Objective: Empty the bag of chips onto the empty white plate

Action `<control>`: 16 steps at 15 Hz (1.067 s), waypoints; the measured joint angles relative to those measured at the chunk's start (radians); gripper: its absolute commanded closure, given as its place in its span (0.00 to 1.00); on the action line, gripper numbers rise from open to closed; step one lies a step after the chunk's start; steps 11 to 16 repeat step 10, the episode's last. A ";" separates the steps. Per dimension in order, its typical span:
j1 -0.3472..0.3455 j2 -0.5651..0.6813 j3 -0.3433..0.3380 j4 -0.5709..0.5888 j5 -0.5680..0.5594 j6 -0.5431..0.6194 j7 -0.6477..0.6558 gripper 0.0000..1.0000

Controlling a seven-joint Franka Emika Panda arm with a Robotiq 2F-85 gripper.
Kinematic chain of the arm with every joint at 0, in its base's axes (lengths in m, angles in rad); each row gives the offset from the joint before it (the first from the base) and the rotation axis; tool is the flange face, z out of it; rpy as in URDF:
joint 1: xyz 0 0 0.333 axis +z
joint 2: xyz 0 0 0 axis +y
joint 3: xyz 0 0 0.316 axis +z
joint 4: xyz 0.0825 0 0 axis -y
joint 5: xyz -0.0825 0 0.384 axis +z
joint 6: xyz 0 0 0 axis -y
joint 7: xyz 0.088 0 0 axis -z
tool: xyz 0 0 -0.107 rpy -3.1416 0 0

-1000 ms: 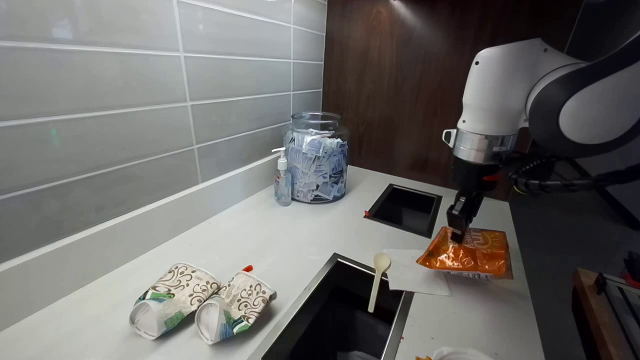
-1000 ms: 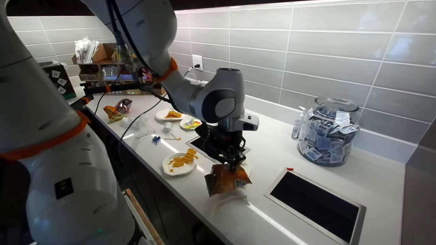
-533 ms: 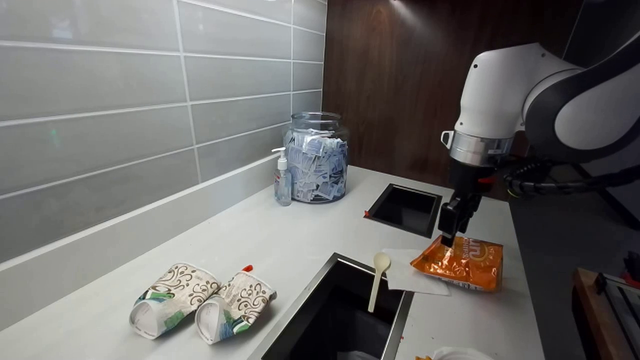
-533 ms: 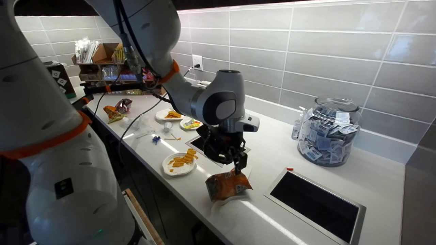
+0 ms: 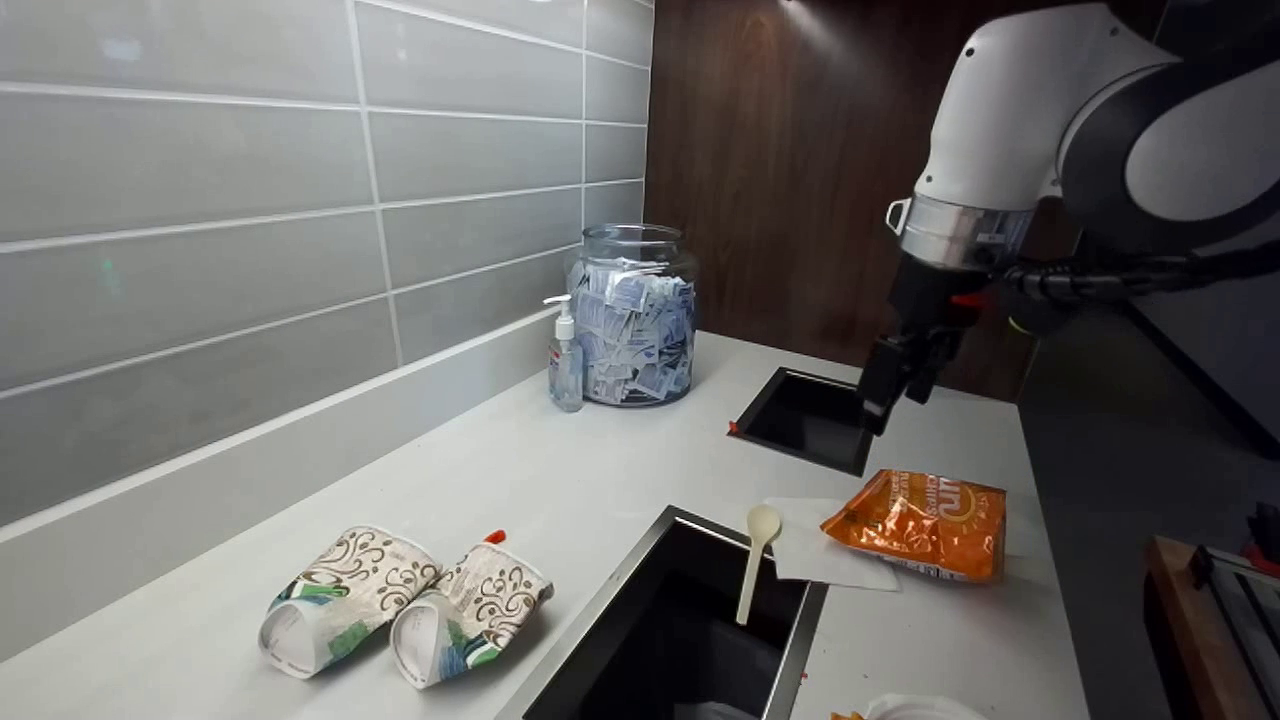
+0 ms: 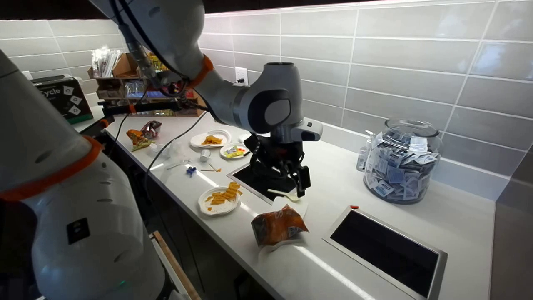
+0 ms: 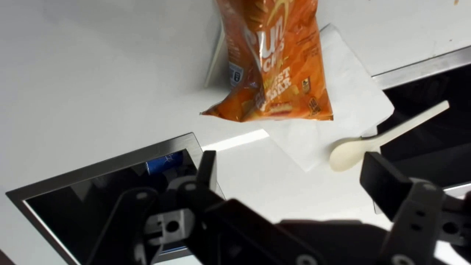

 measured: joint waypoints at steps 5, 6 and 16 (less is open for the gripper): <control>0.015 -0.150 -0.011 0.031 0.038 -0.195 -0.051 0.00; 0.018 -0.177 -0.015 0.035 0.050 -0.228 -0.068 0.00; 0.027 -0.229 -0.024 0.035 0.067 -0.270 -0.093 0.00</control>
